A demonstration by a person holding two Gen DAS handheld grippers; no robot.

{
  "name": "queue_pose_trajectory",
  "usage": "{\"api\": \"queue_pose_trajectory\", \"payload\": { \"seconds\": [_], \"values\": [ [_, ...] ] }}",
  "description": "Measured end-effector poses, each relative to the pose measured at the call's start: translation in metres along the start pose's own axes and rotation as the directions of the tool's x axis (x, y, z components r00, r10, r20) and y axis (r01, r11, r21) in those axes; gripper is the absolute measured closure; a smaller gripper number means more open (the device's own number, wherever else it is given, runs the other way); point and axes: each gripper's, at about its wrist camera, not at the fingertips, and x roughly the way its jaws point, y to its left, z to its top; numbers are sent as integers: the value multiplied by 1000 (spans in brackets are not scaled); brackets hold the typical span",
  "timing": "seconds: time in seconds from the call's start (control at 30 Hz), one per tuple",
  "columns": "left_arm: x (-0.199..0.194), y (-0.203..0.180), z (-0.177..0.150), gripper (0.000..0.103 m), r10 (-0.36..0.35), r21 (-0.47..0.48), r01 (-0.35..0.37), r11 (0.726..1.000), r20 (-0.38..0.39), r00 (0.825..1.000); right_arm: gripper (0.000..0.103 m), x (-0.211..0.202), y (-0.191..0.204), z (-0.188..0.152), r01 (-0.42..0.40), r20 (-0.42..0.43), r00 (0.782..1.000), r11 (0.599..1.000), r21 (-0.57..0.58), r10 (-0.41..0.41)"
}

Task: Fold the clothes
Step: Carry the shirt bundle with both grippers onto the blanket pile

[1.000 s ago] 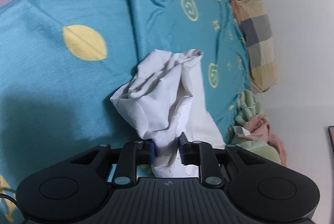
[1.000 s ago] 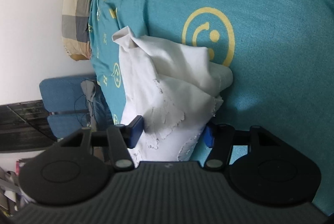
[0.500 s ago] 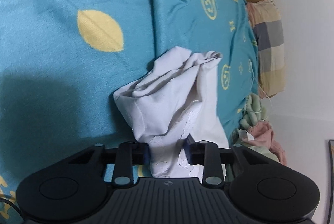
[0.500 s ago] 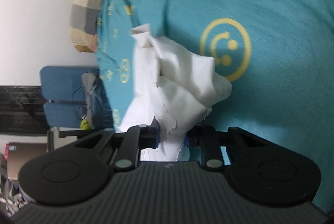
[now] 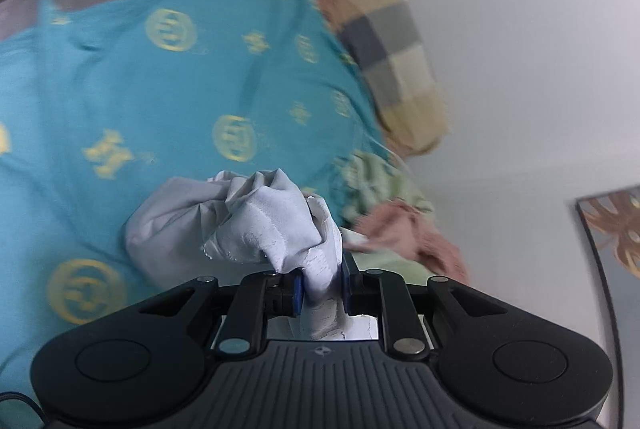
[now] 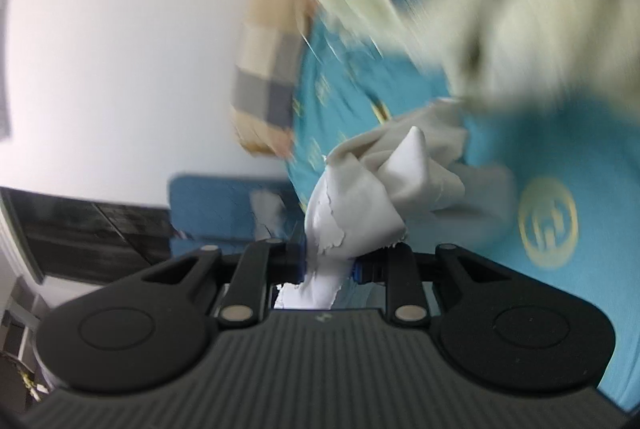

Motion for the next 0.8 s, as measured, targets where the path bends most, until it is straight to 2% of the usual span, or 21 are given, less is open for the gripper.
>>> {"api": "queue_pose_trajectory", "payload": {
  "seconds": [0.13, 0.23, 0.33, 0.4, 0.47, 0.53, 0.6, 0.7, 0.8],
  "values": [
    [56, -106, -25, 84, -101, 50, 104, 993, -59, 993, 79, -36, 55, 87, -36, 117, 992, 997, -67, 43],
    [99, -178, -50, 84, -206, 82, 215, 973, -109, 973, 79, -70, 93, 151, -54, 208, 974, 988, -143, 83],
    [138, -227, -89, 84, -298, 87, 317, 945, -176, 938, 79, -110, 117, 200, -64, 318, 938, 972, -227, 136],
    [160, -244, -118, 84, -333, 114, 359, 926, -200, 922, 79, -126, 125, 225, -52, 379, 910, 954, -295, 167],
    [187, -246, -140, 84, -339, 151, 378, 914, -232, 912, 79, -141, 116, 241, -22, 417, 893, 942, -335, 169],
    [217, -241, -159, 84, -324, 186, 380, 906, -274, 906, 79, -145, 95, 252, 11, 437, 886, 937, -349, 153],
    [242, -221, -171, 84, -290, 207, 364, 908, -317, 903, 79, -141, 68, 258, 68, 424, 902, 944, -324, 81],
    [258, -182, -184, 84, -231, 250, 331, 910, -358, 905, 79, -131, 27, 261, 155, 394, 918, 946, -283, -32],
    [253, -154, -190, 84, -180, 313, 312, 897, -385, 905, 79, -131, 4, 243, 231, 363, 924, 932, -279, -121]
  ]
}}
